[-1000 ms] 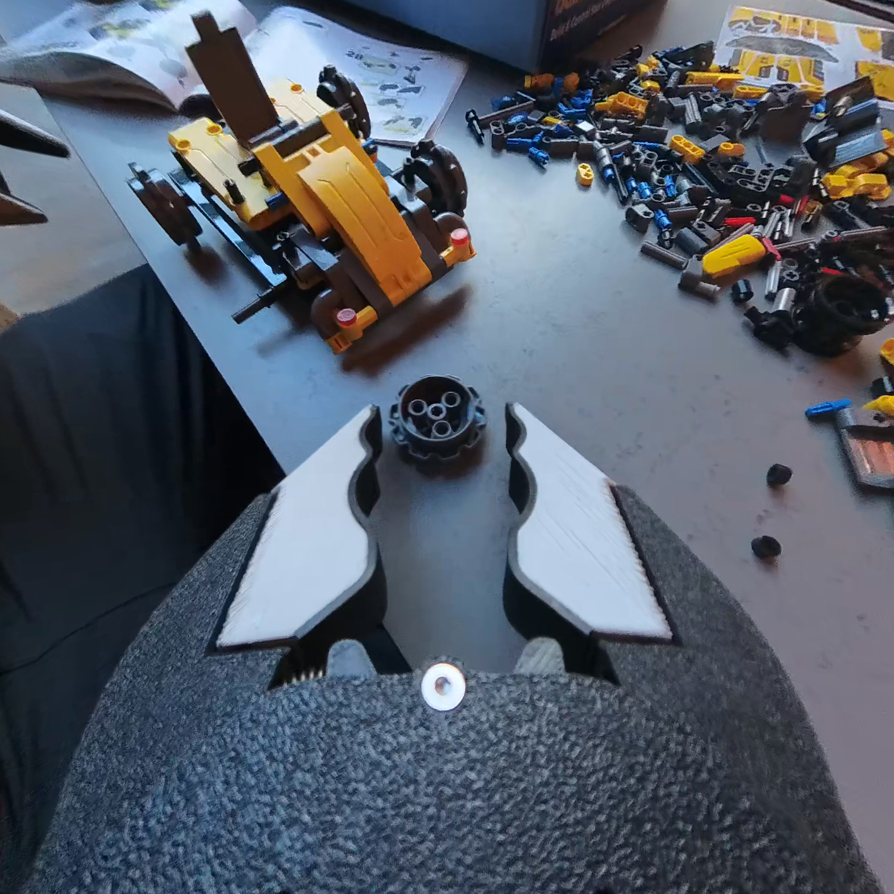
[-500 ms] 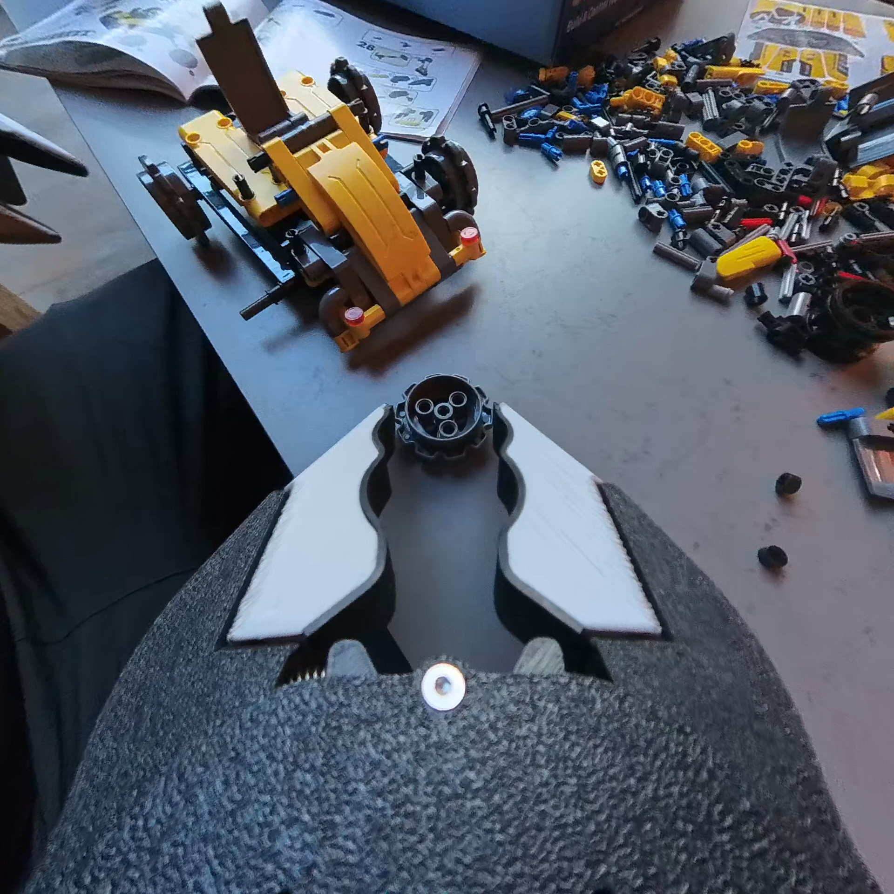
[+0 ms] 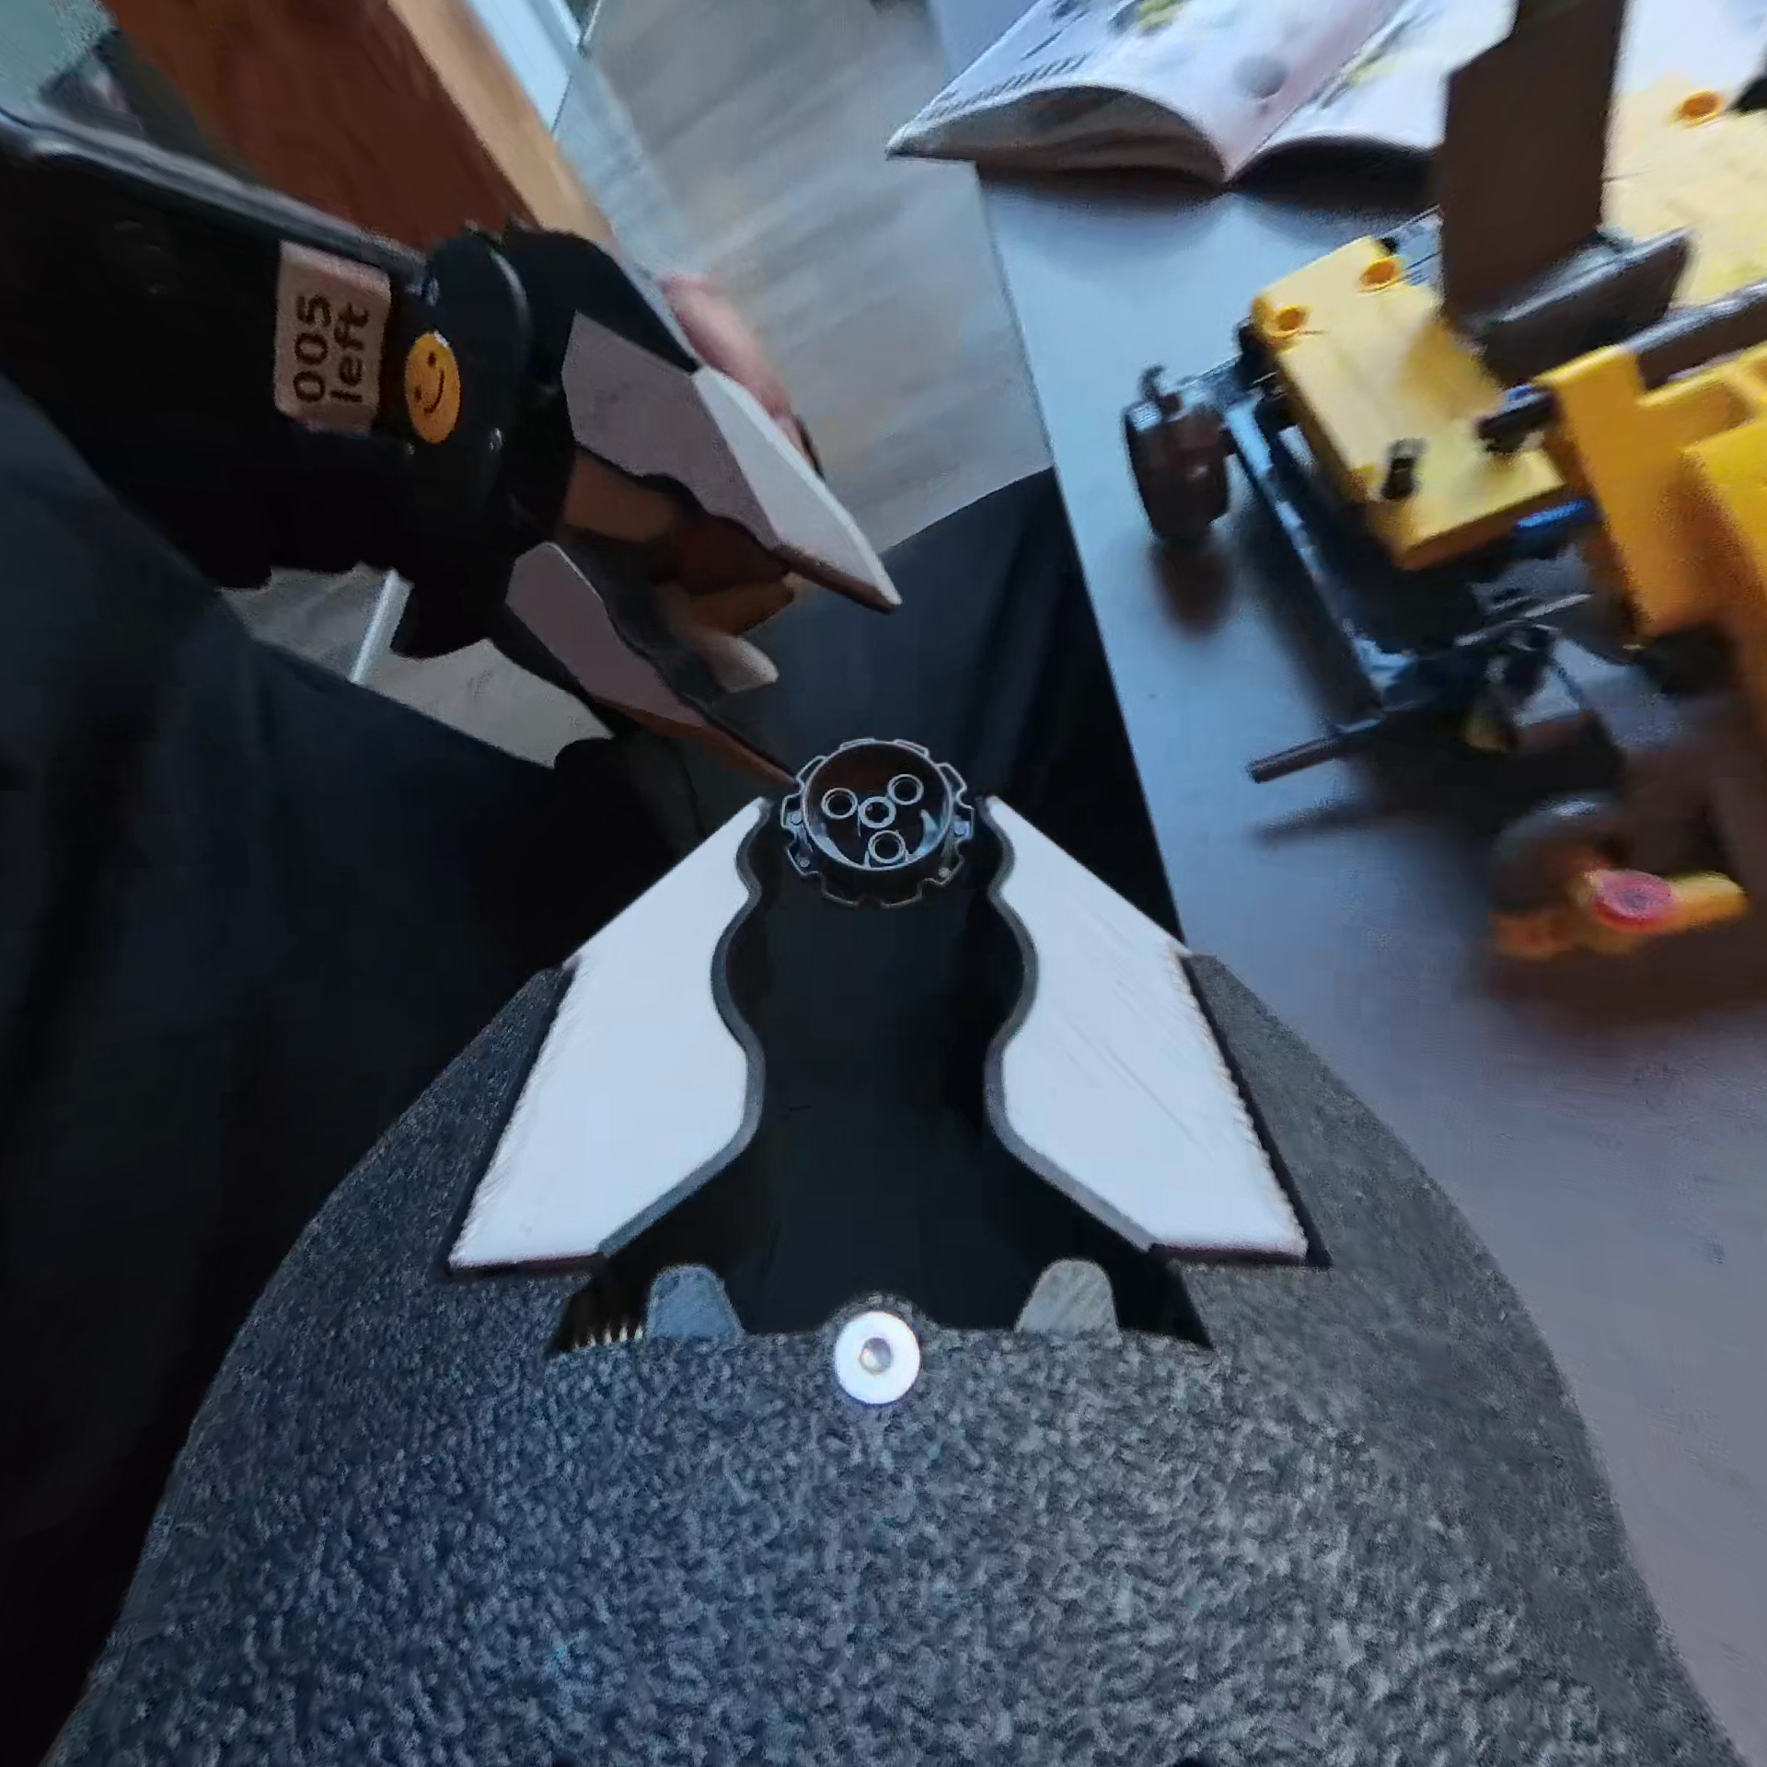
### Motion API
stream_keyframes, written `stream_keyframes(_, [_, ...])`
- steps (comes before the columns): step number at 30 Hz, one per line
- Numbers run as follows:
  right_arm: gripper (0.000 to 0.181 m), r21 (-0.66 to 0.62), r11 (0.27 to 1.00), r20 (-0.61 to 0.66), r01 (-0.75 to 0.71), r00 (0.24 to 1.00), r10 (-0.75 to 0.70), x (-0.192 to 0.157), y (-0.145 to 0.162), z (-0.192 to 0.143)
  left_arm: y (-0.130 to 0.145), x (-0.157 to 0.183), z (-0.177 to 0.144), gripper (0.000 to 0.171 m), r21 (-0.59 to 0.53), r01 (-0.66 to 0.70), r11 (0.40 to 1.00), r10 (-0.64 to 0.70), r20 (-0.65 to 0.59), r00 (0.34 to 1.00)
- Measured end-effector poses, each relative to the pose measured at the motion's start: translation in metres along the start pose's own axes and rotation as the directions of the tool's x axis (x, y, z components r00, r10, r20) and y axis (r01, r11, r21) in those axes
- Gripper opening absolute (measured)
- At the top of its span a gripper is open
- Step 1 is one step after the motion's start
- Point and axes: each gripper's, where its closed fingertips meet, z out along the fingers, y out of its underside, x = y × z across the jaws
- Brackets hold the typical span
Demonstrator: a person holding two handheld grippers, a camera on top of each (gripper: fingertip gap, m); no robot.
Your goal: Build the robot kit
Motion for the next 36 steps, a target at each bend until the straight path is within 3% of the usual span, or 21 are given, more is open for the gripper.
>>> stream_keyframes(7, [0.04,-0.054,0.998,0.067,-0.011,0.998,0.015,-0.008,0.001,0.009,0.001,0.014,0.009,0.018,0.007,-0.266,0.964,0.267,-0.02,0.964])
stream_keyframes(11, [0.039,-0.02,0.998,0.154,-0.063,0.986,0.065,-0.016,-0.002,0.009,0.001,0.013,0.011,0.014,-0.003,-0.3,0.954,0.3,-0.007,0.954])
stream_keyframes(14, [0.039,0.021,0.997,0.166,-0.078,0.983,0.074,-0.015,-0.007,0.006,-0.007,0.003,0.008,0.013,0.009,-0.354,0.935,0.352,0.067,0.933])
stream_keyframes(16, [0.037,0.062,0.998,0.132,-0.007,0.991,-0.001,-0.015,-0.014,-0.001,-0.01,-0.005,0.005,0.013,-0.022,-0.425,0.905,0.424,0.14,0.895])
stream_keyframes(21, [0.046,0.024,0.95,-0.109,0.311,0.945,-0.307,-0.015,-0.024,-0.014,0.001,0.001,0.009,0.013,-0.046,-0.281,0.959,0.283,0.057,0.957])
stream_keyframes(26, [0.039,-0.259,0.8,-0.25,0.541,0.763,-0.596,-0.007,-0.002,0.0,0.007,0.007,0.012,0.013,-0.047,-0.144,0.988,0.143,-0.015,0.99])
stream_keyframes(30, [0.02,-0.328,0.737,-0.278,0.591,0.686,-0.673,-0.004,0.001,0.007,0.01,0.011,0.012,0.013,-0.051,-0.092,0.994,0.089,-0.051,0.995])
stream_keyframes(36, [0.017,-0.325,0.738,-0.289,0.592,0.68,-0.673,-0.003,0.001,0.005,0.007,0.01,0.012,0.013,-0.014,0.029,0.999,-0.03,-0.068,0.997])
